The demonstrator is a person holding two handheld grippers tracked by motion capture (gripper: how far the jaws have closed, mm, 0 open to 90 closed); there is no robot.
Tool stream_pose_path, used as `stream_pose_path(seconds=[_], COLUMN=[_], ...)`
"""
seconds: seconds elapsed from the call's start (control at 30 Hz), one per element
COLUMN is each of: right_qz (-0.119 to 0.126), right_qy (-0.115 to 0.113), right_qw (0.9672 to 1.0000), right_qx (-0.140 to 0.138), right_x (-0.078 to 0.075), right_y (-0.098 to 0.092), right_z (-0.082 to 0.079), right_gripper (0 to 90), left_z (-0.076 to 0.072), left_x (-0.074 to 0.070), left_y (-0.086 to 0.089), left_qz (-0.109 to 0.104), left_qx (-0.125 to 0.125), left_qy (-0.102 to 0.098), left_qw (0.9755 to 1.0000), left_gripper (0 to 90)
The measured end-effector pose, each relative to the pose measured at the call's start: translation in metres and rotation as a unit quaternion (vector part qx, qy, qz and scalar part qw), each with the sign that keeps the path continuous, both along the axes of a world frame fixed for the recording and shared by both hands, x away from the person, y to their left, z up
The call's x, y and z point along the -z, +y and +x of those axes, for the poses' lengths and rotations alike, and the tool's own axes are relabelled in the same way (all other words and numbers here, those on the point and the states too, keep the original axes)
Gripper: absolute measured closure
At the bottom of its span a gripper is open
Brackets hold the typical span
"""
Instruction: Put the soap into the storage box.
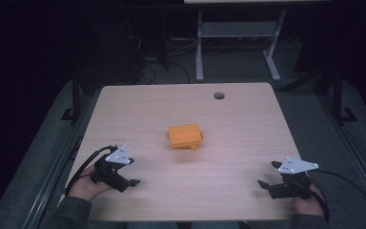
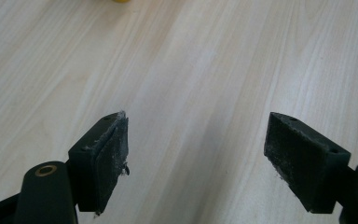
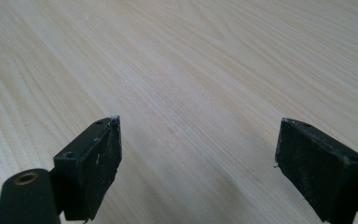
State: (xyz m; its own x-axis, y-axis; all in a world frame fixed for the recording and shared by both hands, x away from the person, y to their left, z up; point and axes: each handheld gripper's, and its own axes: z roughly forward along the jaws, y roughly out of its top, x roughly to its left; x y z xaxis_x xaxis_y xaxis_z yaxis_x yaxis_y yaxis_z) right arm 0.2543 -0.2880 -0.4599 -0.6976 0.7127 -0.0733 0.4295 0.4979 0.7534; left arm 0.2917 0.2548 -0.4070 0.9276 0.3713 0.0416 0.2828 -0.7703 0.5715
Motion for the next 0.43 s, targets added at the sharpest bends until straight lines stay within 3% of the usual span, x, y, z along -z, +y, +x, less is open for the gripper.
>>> stream_pose_path(seconds=[0.27,0.43], right_qz=[0.0,0.0], right_qy=[0.002,0.002], right_qw=[1.0,1.0], right_qx=[0.001,-0.001], right_x=[0.0,0.0], right_y=[0.0,0.001], right_z=[0.0,0.0], right_gripper=[13.9,13.9], left_z=[-0.007,-0.011], left_x=[0.012,0.015], left_y=[0.008,0.012], left_qz=[-0.002,-0.018], left_qx=[-0.012,-0.021], left_qy=[0.006,0.001], left_qw=[0.9999,0.9996], left_gripper=[21.2,21.0])
